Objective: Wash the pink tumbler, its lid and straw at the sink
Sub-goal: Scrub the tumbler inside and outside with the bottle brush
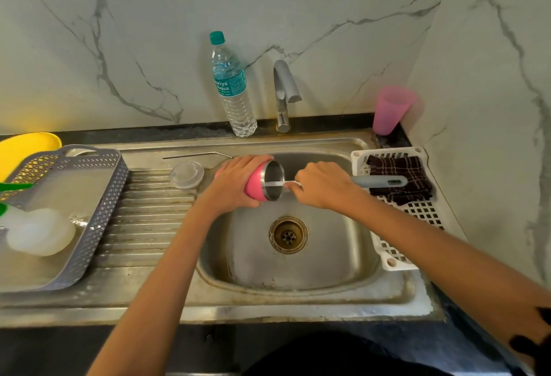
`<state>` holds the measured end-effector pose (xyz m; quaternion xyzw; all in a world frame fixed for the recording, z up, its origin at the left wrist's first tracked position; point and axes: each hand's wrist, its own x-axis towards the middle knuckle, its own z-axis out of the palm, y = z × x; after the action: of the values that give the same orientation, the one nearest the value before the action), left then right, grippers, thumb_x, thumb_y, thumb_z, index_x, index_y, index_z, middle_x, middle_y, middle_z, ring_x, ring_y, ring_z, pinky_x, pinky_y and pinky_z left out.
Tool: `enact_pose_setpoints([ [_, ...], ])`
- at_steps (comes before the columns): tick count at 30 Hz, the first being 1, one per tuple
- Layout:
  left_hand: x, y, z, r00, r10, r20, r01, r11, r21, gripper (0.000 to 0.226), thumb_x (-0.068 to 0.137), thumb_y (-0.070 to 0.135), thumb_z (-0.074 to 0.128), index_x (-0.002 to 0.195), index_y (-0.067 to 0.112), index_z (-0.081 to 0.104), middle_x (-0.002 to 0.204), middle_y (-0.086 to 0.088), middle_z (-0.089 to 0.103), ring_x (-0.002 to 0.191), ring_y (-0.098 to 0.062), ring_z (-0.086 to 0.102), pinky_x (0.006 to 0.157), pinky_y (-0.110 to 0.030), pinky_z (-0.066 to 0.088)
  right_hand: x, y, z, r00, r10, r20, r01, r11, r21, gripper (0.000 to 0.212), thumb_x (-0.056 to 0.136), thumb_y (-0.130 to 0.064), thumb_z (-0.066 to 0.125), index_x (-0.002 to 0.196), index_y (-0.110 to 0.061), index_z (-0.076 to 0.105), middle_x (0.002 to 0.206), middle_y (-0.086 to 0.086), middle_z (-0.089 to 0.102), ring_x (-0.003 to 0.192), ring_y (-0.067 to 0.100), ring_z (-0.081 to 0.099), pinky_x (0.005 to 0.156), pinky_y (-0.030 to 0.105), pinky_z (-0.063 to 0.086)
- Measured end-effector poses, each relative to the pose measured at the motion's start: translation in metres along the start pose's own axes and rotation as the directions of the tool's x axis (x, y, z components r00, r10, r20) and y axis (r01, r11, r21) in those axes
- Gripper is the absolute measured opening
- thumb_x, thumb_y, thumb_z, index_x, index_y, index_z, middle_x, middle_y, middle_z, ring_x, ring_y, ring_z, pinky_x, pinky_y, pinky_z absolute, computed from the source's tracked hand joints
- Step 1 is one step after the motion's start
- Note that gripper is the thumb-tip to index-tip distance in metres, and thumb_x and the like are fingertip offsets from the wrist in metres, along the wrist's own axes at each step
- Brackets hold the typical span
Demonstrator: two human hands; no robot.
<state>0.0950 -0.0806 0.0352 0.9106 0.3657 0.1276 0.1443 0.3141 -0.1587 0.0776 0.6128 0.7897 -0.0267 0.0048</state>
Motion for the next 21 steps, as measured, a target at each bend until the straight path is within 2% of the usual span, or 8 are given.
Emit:
enact_pose_setpoints([
  [3,-0.001,-0.006,0.003,1.000,-0.012,0.016,0.012,1.000,-0.004,0.098,0.061,0.040,0.080,0.145,0.033,0.032,0.141,0.004,0.045,0.128,-0.021,0.044,0.107,-0.049,0.038,0.005,0.008,-0.003,1.000,0.028,0.006,-0.028,1.000,-0.009,0.053,0.101,-0.050,0.032,0.078,-0.012,0.059,0.065,0.001,0.051,0.063,0.018,0.053,0.062,0.033,0.043],
  [5,-0.009,-0.019,0.000,0.999,-0.050,0.006,0.050,0.999,0.004,0.099,0.060,0.037,0.083,0.145,0.032,0.032,0.141,0.003,0.046,0.127,-0.021,0.045,0.106,-0.051,0.040,0.002,0.023,-0.007,0.999,0.051,0.010,-0.051,0.998,-0.023,0.053,0.100,-0.053,0.031,0.079,-0.014,0.062,0.066,0.000,0.054,0.059,0.014,0.051,0.058,0.029,0.038],
  [11,-0.003,-0.006,0.006,1.000,-0.029,0.012,0.029,0.999,0.014,0.100,0.061,0.038,0.082,0.147,0.029,0.031,0.144,0.001,0.044,0.132,-0.023,0.042,0.109,-0.051,0.037,0.007,0.013,-0.011,0.999,0.028,-0.024,-0.029,0.996,-0.080,0.049,0.100,-0.051,0.032,0.073,-0.016,0.053,0.061,-0.001,0.043,0.059,0.016,0.046,0.060,0.031,0.039],
  [13,-0.008,-0.012,0.008,0.999,-0.044,0.010,0.044,0.999,-0.020,0.100,0.061,0.038,0.082,0.146,0.032,0.029,0.145,0.003,0.042,0.134,-0.022,0.040,0.109,-0.053,0.037,0.006,0.014,-0.012,0.999,0.033,-0.016,-0.034,0.997,-0.067,0.050,0.100,-0.051,0.032,0.073,-0.016,0.053,0.061,-0.001,0.045,0.055,0.013,0.042,0.058,0.030,0.036],
  [16,-0.020,-0.025,0.005,0.998,-0.070,-0.004,0.070,0.997,-0.045,0.102,0.061,0.034,0.085,0.146,0.031,0.030,0.145,0.003,0.042,0.134,-0.021,0.040,0.109,-0.053,0.038,0.000,0.025,-0.020,0.999,0.046,-0.009,-0.046,0.998,-0.030,0.050,0.100,-0.053,0.032,0.069,-0.019,0.053,0.062,-0.001,0.049,0.056,0.012,0.045,0.058,0.030,0.036],
  [21,-0.005,0.005,0.008,1.000,-0.012,-0.005,0.012,0.995,-0.095,0.097,0.063,0.032,0.086,0.145,0.026,0.035,0.141,0.000,0.047,0.130,-0.019,0.043,0.108,-0.034,0.034,0.011,0.002,-0.013,0.998,-0.008,-0.059,0.006,0.999,-0.037,0.050,0.100,-0.052,0.033,0.071,-0.017,0.054,0.062,-0.001,0.047,0.062,0.017,0.051,0.060,0.030,0.037],
])
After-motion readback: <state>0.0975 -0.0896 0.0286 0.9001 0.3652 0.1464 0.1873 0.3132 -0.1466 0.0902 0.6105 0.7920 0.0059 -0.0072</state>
